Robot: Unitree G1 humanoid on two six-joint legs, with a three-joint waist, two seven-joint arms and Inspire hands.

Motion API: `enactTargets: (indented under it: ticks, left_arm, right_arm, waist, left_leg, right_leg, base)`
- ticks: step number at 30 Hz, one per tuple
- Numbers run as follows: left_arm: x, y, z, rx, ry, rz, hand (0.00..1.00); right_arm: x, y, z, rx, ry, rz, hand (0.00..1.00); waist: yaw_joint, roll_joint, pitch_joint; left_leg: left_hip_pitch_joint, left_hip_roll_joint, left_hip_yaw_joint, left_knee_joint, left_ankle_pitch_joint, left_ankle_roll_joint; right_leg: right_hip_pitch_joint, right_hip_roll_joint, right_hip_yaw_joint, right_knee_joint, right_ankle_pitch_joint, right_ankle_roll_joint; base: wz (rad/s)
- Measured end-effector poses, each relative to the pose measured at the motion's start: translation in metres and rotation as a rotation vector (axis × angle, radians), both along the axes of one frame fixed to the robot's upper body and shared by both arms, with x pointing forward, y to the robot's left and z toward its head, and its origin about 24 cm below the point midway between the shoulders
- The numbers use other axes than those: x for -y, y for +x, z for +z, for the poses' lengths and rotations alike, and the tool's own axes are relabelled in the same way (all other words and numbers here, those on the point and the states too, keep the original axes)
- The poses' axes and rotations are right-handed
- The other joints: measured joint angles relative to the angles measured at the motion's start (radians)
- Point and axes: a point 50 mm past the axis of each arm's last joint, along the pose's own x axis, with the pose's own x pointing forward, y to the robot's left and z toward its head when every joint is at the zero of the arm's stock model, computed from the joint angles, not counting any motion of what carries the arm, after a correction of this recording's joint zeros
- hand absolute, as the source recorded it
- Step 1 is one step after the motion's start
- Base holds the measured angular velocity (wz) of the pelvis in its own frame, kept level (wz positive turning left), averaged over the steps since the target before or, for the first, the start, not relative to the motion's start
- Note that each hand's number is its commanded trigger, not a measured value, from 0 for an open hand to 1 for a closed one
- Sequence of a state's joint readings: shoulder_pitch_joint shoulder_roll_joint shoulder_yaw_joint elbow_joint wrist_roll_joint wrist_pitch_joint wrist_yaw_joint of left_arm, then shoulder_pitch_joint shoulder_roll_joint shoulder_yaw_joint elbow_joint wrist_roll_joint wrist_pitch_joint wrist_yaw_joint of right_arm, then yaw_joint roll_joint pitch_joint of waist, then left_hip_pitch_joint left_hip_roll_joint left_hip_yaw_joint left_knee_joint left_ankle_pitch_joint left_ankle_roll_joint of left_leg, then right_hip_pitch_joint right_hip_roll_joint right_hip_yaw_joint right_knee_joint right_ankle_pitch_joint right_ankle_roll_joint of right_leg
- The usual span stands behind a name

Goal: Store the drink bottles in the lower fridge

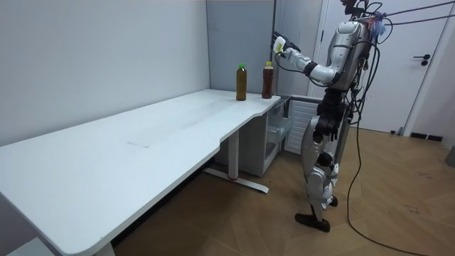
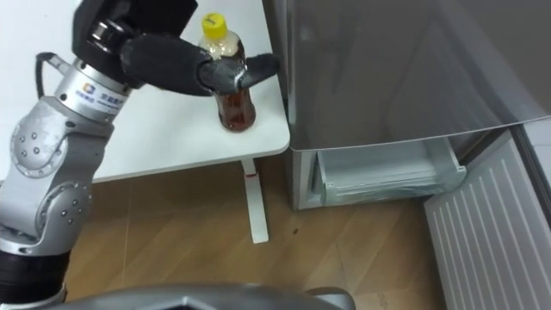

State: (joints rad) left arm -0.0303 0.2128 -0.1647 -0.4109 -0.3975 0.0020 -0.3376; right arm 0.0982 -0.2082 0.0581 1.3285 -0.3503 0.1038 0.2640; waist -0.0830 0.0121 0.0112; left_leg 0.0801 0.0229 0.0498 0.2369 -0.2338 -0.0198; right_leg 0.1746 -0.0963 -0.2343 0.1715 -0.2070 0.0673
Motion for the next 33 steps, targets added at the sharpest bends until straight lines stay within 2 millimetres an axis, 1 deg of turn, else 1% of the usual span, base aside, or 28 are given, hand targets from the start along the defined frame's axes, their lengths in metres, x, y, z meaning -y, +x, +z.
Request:
enactTargets:
  ticks: [3, 9, 13, 17, 23, 24, 25, 27, 29, 33]
  left_arm:
    - [0.000, 0.000, -0.001, -0.006, 0.002, -0.001, 0.00]
    - [0.002, 0.000, -0.002, -0.010, 0.006, -0.015, 0.00]
    - [0.001, 0.002, -0.009, -0.040, 0.014, -0.015, 0.00]
    - [0.000, 0.002, -0.010, -0.047, 0.012, -0.010, 0.00]
    - [-0.001, 0.003, -0.010, -0.050, 0.005, 0.014, 0.00]
    - [-0.001, 0.003, -0.009, -0.047, 0.009, 0.019, 0.00]
    - [-0.001, 0.002, -0.008, -0.037, 0.013, 0.027, 0.00]
    - [0.000, 0.001, -0.003, -0.019, 0.006, 0.033, 0.00]
    - [-0.001, 0.000, 0.001, -0.004, -0.003, 0.048, 0.00]
    - [-0.002, 0.000, 0.003, 0.000, -0.011, 0.068, 0.00]
  right_arm:
    - [0.000, -0.001, 0.000, -0.007, -0.003, -0.003, 0.00]
    - [0.000, 0.000, 0.000, -0.006, -0.005, -0.002, 0.00]
    - [0.000, 0.000, 0.000, -0.006, -0.006, -0.004, 0.00]
    - [0.000, 0.000, 0.000, -0.011, -0.007, 0.004, 0.00]
    - [-0.001, -0.001, 0.000, -0.024, -0.004, 0.026, 0.00]
    - [-0.001, -0.002, 0.000, -0.027, -0.003, 0.025, 0.00]
    - [-0.001, -0.002, 0.000, -0.028, -0.003, 0.026, 0.00]
    - [-0.001, -0.002, 0.000, -0.030, -0.003, 0.032, 0.00]
    - [-0.002, -0.002, -0.001, -0.029, -0.001, 0.034, 0.00]
    - [-0.003, -0.001, -0.001, -0.026, -0.002, 0.037, 0.00]
  waist:
    - [-0.002, 0.005, 0.0027]
    - [-0.001, 0.007, 0.0015]
    - [0.000, 0.006, 0.0014]
    - [0.005, 0.006, 0.0011]
    - [0.005, 0.002, -0.0018]
    - [0.005, -0.001, -0.0036]
    - [0.007, -0.005, -0.0058]
    - [0.009, -0.009, -0.0064]
    - [0.010, -0.014, -0.0088]
    - [0.010, -0.015, -0.0085]
  left_leg:
    - [-0.003, 0.001, 0.000, -0.002, 0.000, 0.000]
    - [0.001, 0.001, 0.001, 0.001, 0.000, 0.000]
    - [0.001, 0.001, 0.002, 0.002, 0.000, 0.000]
    - [0.002, 0.001, 0.003, 0.001, 0.000, 0.000]
    - [0.004, 0.001, 0.003, 0.002, 0.000, 0.000]
    - [0.005, 0.001, 0.003, 0.002, 0.000, 0.000]
    - [0.006, 0.001, 0.004, 0.001, 0.001, 0.000]
    - [0.017, 0.001, 0.006, 0.000, 0.001, 0.000]
    - [0.020, 0.001, 0.006, -0.001, 0.001, 0.000]
    - [0.021, 0.001, 0.004, 0.001, 0.001, 0.000]
  right_leg:
    - [-0.001, 0.001, 0.000, 0.000, 0.000, 0.000]
    - [-0.001, 0.001, 0.002, 0.001, 0.000, -0.001]
    - [-0.001, 0.001, 0.003, 0.001, 0.000, -0.001]
    - [-0.002, 0.001, 0.005, 0.001, 0.000, 0.000]
    - [0.000, 0.001, 0.005, 0.001, 0.000, 0.000]
    - [0.000, 0.001, 0.005, 0.001, 0.000, -0.001]
    - [0.000, 0.001, 0.006, 0.001, 0.000, -0.001]
    - [0.001, 0.001, 0.009, 0.001, 0.000, -0.001]
    - [0.006, 0.001, 0.009, 0.000, 0.000, 0.000]
    - [0.016, 0.001, 0.008, -0.001, 0.000, -0.001]
  base:
    - [0.00]
    - [0.00]
    - [0.00]
    - [0.00]
    - [0.00]
    - [0.00]
    - [0.00]
    - [-0.04]
    - [0.00]
    - [0.00]
